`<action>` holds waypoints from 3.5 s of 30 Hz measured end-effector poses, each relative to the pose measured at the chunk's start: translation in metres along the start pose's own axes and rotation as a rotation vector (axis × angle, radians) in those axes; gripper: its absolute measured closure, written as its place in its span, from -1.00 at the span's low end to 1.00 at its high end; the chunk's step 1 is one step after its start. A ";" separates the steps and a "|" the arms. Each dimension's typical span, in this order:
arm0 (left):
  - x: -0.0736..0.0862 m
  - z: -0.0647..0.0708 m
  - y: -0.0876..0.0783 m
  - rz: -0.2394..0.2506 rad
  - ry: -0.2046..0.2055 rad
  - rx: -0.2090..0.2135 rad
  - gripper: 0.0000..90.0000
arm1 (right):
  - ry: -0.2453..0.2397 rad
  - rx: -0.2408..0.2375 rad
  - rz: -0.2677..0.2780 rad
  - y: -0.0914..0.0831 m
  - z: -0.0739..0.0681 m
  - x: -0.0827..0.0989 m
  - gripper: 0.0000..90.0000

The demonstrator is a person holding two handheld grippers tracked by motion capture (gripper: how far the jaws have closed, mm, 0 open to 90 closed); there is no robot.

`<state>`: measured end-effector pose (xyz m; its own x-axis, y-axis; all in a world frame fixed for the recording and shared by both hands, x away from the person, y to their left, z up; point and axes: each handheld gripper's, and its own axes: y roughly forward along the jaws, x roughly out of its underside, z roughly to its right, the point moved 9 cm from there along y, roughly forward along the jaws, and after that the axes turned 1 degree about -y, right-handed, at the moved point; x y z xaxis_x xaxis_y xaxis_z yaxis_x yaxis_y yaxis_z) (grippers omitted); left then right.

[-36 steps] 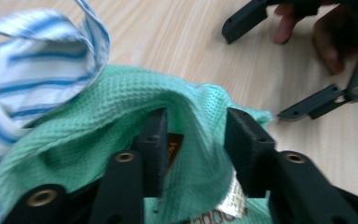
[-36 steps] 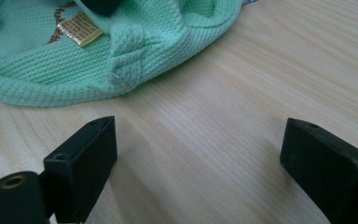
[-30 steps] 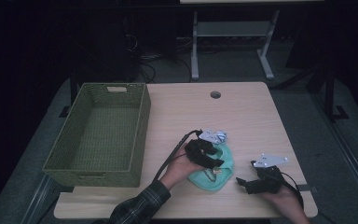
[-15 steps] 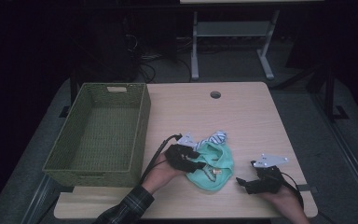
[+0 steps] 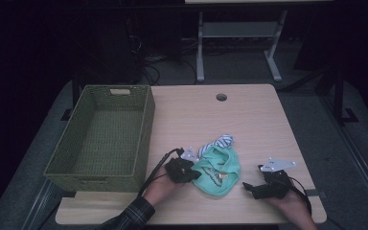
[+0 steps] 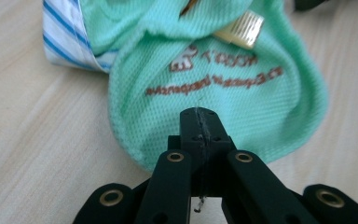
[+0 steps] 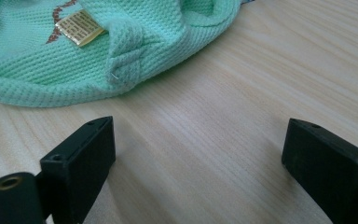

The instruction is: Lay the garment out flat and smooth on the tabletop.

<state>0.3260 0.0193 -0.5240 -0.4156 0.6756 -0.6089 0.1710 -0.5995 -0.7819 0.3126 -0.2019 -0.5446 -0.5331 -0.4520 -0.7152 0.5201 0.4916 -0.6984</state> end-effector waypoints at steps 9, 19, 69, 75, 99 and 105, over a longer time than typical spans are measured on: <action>0.002 0.001 0.005 -0.015 0.008 -0.005 0.99 | -0.023 -0.002 -0.038 -0.002 -0.001 -0.002 -0.71; 0.002 0.001 0.006 -0.025 -0.001 -0.002 0.99 | -0.016 0.024 -0.017 -0.004 0.013 -0.022 -0.51; 0.001 0.000 0.005 -0.054 -0.029 0.005 0.99 | 0.012 -0.094 0.031 0.064 0.039 -0.113 0.53; 0.001 0.000 0.005 -0.055 -0.029 0.005 0.99 | 0.027 -0.093 0.009 0.077 0.042 -0.114 0.53; 0.001 0.000 0.005 -0.057 -0.025 -0.001 0.99 | 0.026 -0.049 0.004 0.075 0.051 -0.110 0.96; 0.001 0.001 0.005 -0.056 -0.025 -0.004 0.99 | 0.047 -0.011 0.028 0.067 0.064 -0.110 0.96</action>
<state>0.3258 0.0165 -0.5286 -0.4469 0.6973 -0.5604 0.1501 -0.5592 -0.8154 0.4489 -0.1668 -0.5139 -0.5498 -0.4023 -0.7321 0.5283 0.5114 -0.6778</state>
